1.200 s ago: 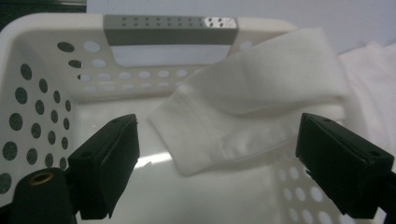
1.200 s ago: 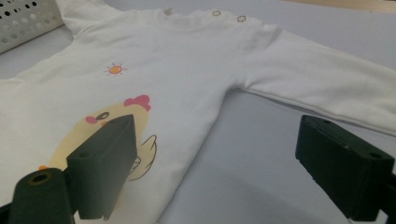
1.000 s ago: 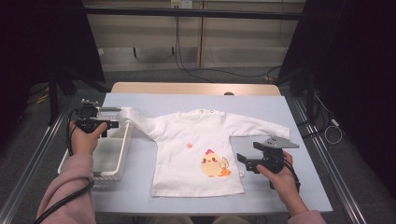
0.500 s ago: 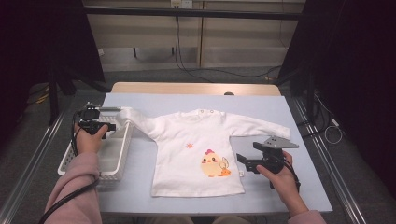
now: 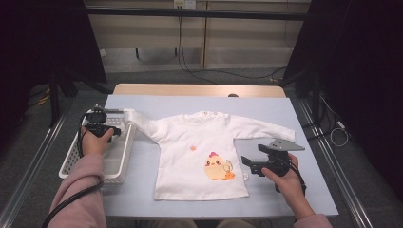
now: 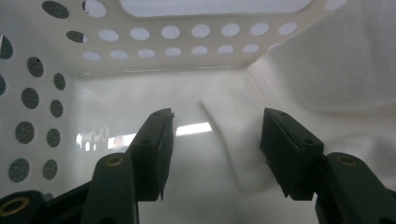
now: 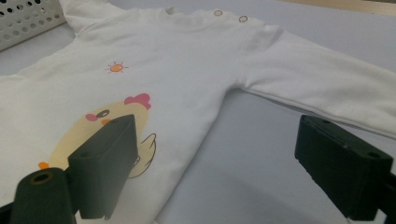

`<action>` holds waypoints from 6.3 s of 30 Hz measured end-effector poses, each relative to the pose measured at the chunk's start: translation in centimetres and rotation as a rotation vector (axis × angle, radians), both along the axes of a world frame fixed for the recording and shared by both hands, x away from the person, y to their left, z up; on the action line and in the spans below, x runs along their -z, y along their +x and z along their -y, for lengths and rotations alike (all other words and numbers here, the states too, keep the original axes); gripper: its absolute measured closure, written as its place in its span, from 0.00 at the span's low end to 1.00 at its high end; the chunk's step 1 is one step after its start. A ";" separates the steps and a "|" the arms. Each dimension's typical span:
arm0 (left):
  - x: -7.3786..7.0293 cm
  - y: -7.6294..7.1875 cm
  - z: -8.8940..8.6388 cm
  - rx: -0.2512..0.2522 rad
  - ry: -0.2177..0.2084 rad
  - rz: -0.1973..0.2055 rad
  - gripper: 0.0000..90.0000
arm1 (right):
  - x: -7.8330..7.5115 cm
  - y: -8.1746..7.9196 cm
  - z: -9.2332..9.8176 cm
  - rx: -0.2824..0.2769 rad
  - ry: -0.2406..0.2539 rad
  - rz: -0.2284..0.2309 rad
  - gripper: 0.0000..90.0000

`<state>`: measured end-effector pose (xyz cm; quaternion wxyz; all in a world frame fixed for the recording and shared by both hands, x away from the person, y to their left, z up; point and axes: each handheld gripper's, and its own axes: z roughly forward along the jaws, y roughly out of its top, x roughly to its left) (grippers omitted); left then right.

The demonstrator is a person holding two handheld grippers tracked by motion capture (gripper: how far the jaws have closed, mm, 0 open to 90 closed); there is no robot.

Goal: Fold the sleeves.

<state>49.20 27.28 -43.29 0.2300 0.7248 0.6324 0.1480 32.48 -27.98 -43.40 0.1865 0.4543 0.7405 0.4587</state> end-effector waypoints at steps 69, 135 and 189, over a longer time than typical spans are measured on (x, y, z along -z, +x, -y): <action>-17.0 -1.3 6.0 0.245 -0.280 0.187 0.97 | -0.4 -0.1 -0.2 -0.004 0.007 0.021 0.14; -16.9 1.0 20.5 0.417 -0.310 0.122 0.97 | -0.6 0.0 -0.3 -0.016 0.016 0.033 0.14; -11.3 3.0 25.6 0.430 -0.335 0.064 0.96 | -0.6 0.2 -0.2 -0.020 0.019 0.037 0.14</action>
